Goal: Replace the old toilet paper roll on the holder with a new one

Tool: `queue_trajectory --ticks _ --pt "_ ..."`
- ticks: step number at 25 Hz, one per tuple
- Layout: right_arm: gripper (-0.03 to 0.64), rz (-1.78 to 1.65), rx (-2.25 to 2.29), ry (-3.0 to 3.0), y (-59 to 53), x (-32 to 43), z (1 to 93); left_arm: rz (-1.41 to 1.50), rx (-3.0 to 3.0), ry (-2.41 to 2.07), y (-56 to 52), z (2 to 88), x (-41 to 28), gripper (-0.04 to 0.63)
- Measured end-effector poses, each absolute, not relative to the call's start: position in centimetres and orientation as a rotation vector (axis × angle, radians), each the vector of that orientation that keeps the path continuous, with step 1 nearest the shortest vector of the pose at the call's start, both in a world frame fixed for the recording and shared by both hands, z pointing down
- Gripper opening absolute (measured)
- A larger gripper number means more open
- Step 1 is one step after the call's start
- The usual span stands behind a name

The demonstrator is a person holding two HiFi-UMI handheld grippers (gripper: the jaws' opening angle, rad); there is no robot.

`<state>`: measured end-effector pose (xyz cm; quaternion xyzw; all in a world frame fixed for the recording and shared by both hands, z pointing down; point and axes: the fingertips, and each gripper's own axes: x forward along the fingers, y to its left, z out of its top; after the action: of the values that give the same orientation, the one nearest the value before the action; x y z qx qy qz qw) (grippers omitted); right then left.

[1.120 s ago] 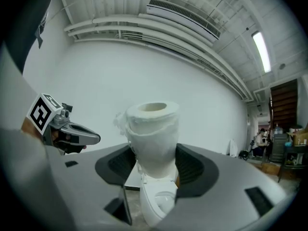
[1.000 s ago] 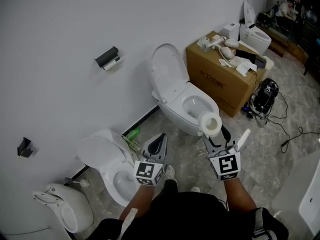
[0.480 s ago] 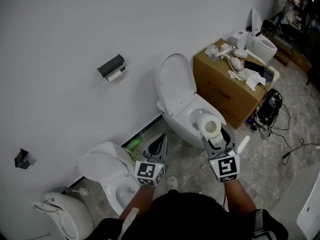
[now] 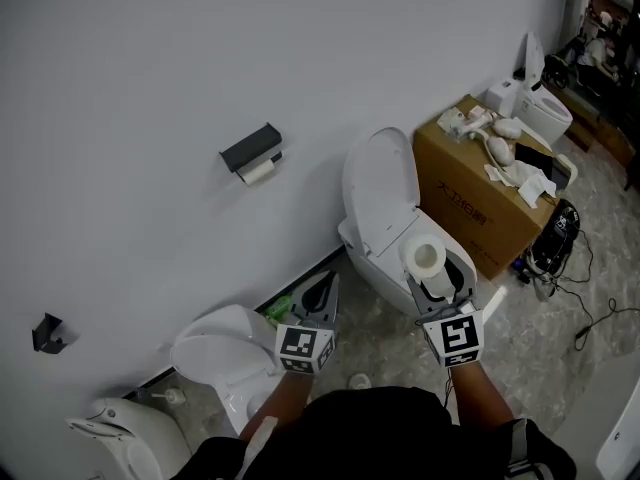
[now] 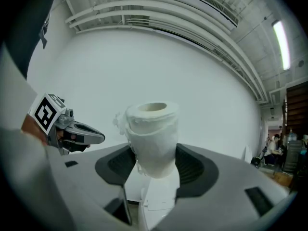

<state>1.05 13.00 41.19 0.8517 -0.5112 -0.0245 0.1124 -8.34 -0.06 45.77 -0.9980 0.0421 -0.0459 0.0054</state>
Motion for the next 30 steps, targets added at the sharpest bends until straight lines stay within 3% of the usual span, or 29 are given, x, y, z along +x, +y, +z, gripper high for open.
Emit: queue_trajectory --ticks 15,30 --pt "0.25 -0.025 2.451 -1.57 3.2 4.3 42.4 -0.175 -3.13 0.193 -8.0 47.1 -6.8 0.008" --pt "0.25 -0.054 2.286 -1.83 -7.0 14.0 41.9 -0.208 -3.075 0.507 -15.2 47.1 0.2 0.008"
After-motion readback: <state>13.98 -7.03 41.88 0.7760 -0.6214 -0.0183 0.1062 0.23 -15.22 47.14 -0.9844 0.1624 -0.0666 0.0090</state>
